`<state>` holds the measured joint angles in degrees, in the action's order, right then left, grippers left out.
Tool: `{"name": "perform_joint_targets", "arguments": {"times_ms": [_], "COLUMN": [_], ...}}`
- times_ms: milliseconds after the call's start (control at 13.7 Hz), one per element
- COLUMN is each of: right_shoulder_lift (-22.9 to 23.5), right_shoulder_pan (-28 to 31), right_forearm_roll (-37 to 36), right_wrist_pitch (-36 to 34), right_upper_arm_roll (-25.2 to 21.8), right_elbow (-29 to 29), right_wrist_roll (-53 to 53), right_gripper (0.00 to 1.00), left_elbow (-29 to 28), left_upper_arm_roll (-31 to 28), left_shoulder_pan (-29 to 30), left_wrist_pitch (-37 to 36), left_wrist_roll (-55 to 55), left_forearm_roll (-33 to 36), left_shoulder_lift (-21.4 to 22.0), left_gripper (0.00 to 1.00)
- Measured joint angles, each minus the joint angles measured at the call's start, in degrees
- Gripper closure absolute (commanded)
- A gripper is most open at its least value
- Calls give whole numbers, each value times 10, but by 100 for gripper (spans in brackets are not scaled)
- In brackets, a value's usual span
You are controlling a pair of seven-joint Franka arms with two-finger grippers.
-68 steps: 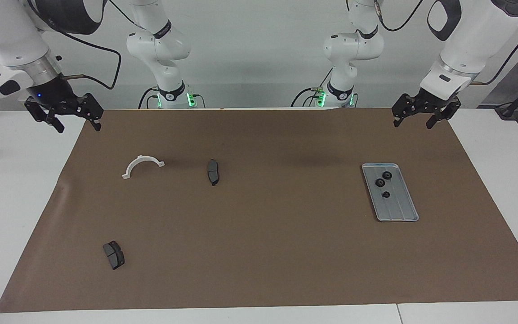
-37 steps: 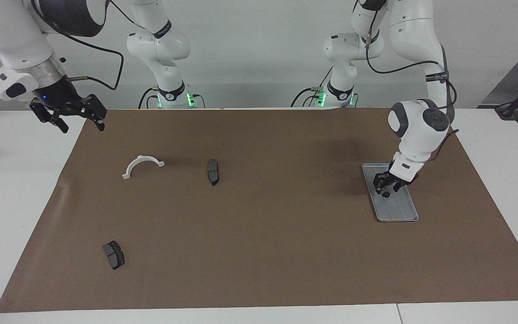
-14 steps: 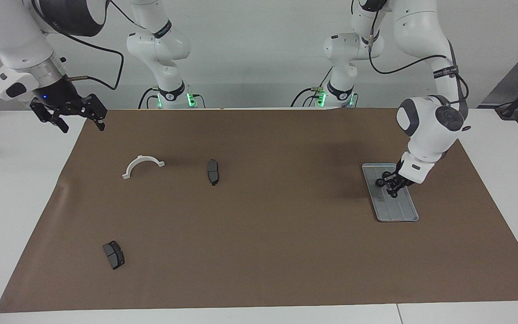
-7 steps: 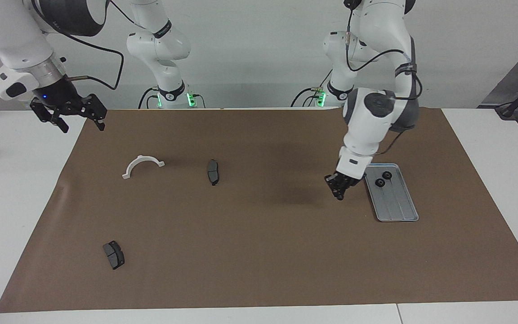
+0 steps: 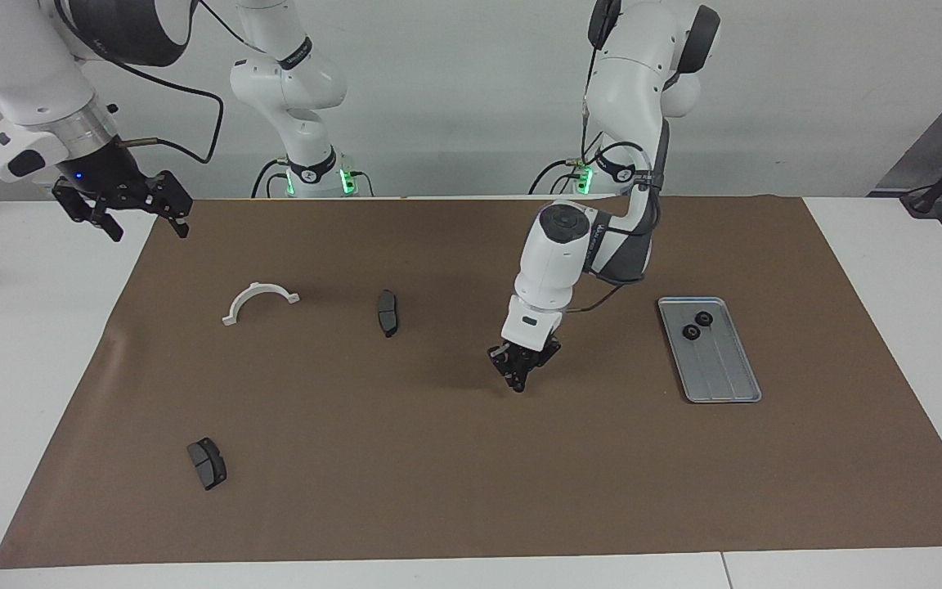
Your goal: Place bearing gear from tray to pile
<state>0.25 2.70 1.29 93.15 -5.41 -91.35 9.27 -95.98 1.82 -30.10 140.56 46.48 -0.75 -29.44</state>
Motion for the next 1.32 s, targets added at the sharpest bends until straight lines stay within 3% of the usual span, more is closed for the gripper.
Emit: {"name": "perform_joint_targets", "arguments": {"times_ms": [73, 146, 292, 439, 512, 585, 658, 804, 1024, 1316], "right_shoulder_lift": [0, 0, 0, 0, 0, 0, 0, 0, -1, -4], "right_shoulder_pan": [0, 0, 0, -1, -1, -1, -1, -2, -2, -3], "right_forearm_roll": [0, 0, 0, 0, 0, 0, 0, 0, 0, 0], "right_wrist_pitch": [4, 4, 4, 6, 6, 6, 6, 6, 6, 10], "right_upper_arm_roll": [0, 0, -1, 0, 1, 1, 3, 6, 7, 8], "right_elbow": [0, 0, 0, 0, -1, -2, -4, -7, -12, -15], "right_wrist_roll": [0, -2, -13, -27, -31, -32, -32, -32, -32, -49], "right_gripper": [0, 0, 0, 0, 0, 0, 0, 0, 0, 0], "left_elbow": [0, -3, -18, -42, -51, -55, -56, -55, -15, -19], "left_upper_arm_roll": [0, 0, 1, 1, 1, 1, 1, 0, -12, -21], "left_shoulder_pan": [-1, -2, -5, -15, -20, -23, -24, -24, -22, 54], "left_wrist_pitch": [4, 10, 35, 65, 71, 73, 74, 65, -30, -153], "left_wrist_roll": [1, 2, 10, 19, 22, 24, 25, 25, 26, -4], "left_forearm_roll": [0, 0, 0, 0, 0, 0, 0, 0, 0, 0], "left_shoulder_lift": [-1, -2, -3, -4, -4, -4, -4, -4, 9, 110], "left_gripper": [83, 77, 77, 63, 45, 10, 0, 0, 0, 0]}}
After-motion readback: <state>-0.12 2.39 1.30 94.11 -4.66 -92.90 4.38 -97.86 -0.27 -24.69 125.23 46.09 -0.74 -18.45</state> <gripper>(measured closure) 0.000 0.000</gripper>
